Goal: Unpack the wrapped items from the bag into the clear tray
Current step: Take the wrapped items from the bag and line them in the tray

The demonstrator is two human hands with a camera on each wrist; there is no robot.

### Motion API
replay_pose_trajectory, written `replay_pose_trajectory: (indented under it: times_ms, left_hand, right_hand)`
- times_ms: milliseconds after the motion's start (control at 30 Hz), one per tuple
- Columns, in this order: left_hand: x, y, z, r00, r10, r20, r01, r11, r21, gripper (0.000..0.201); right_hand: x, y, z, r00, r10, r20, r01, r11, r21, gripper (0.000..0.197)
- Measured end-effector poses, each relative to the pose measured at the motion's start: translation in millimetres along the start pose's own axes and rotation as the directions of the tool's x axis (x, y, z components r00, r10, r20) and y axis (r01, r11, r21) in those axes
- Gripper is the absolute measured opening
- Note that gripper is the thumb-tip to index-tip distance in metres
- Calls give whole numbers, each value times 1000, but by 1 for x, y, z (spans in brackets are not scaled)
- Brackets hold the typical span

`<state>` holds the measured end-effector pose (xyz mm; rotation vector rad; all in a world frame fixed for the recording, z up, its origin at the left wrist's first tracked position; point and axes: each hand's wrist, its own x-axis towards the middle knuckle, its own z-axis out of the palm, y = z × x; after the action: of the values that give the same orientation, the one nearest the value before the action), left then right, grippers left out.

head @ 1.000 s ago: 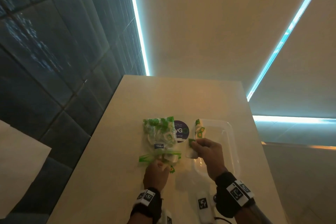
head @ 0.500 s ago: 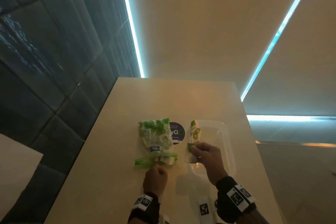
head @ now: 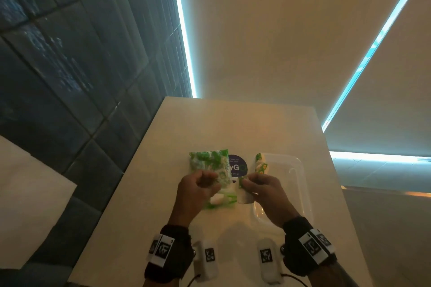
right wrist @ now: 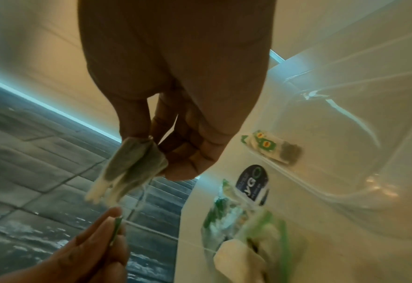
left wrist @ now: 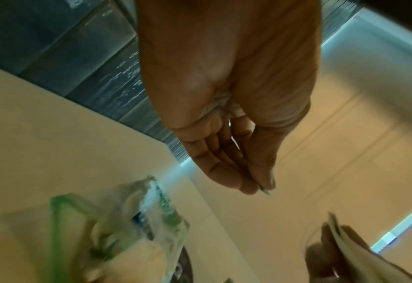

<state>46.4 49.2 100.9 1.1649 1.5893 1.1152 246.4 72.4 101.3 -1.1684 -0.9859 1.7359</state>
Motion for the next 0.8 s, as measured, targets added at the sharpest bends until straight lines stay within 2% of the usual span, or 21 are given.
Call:
replay_pose_trajectory:
  times_ms: [100,267,367,433,533,600,700,800]
  left_hand:
    - [-3,22,-4,997,65,40,-66,998,19,43]
    - [-7,37,-5,982,171,78,-179,977,114,52]
    - [-9,38,-6,976,199,94,-209,971,113,52]
    - [-10,34,-6,974,191,125,-201,977,74,52]
    - [-9,24,-5,960,120,252,-144,986,82,63]
    - [-10,18,-2,935,117,334,-169,977,132,66]
    - [-5,12,1,908,155,390,-240,954,179,63]
    - [-1,10,0,902,104,420,-149,986,75,59]
  right_hand:
    - [-3,-19,11,993,-40,110,43,999,-17,37]
    - [1,-32,26,972,-68,225,134,947,-291,17]
    - [1,-35,29,967,-67,245,150,930,-336,10]
    - [0,-36,28,966,-73,247,156,928,-337,9]
    - [0,-38,24,967,-82,242,159,934,-321,12]
    - [-1,-38,22,966,-72,247,154,931,-332,12]
    - [-3,-37,18,966,-56,252,146,924,-354,9]
    - [-5,-38,12,975,-72,211,132,948,-289,12]
